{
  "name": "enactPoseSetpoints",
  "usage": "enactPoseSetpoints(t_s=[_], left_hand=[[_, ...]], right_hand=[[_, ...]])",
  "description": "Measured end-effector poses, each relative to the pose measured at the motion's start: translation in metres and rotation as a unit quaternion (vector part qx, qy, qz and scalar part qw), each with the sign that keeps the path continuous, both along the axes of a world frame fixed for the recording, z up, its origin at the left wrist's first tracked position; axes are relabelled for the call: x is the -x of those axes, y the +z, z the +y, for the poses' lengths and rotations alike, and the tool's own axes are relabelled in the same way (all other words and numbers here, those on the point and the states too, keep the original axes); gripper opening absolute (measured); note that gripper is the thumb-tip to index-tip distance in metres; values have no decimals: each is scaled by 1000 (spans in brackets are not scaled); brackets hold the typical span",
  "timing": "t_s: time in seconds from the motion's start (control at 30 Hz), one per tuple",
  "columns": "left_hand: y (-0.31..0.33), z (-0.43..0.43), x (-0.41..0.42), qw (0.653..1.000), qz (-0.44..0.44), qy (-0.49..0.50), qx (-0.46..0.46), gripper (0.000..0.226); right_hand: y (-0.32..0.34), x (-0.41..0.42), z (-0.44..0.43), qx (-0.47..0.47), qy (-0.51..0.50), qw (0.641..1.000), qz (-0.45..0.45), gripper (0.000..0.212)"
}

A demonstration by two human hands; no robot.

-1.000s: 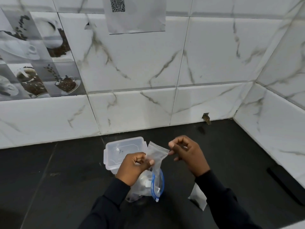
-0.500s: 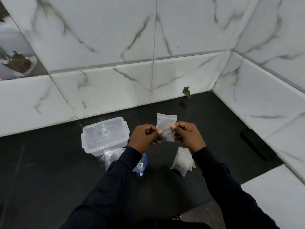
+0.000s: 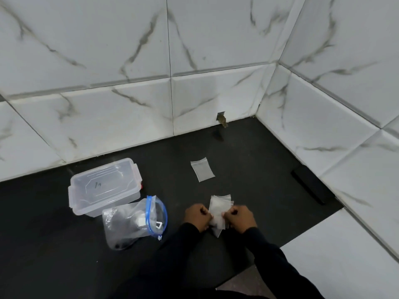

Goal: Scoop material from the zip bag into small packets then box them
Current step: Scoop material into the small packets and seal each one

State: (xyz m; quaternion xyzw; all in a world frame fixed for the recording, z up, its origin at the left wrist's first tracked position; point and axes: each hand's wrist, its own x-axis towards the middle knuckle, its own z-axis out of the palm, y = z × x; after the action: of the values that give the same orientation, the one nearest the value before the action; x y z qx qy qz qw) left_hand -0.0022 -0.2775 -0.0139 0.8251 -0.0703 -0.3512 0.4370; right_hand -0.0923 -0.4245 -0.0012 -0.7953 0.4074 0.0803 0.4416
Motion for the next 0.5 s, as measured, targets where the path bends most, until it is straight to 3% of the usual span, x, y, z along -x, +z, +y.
enactPoseSetpoints(t_s=[0.13,0.27,0.37,0.5], left_hand=[[-3,-3,0,997,-71,-19,-36,25],[-3,2,0,999,-49,-16,-13,31],[-5,10,-1,999,-32,-11,8,33],[2,21,5,999,-17,-6,41,45]], right_hand=[[10,-5,-6,26,7,1000,-1,20],[35,-35,-18,48,-10,994,-95,6],[38,-84,-29,70,16,990,-122,18],[9,-149,-42,46,36,997,-42,39]])
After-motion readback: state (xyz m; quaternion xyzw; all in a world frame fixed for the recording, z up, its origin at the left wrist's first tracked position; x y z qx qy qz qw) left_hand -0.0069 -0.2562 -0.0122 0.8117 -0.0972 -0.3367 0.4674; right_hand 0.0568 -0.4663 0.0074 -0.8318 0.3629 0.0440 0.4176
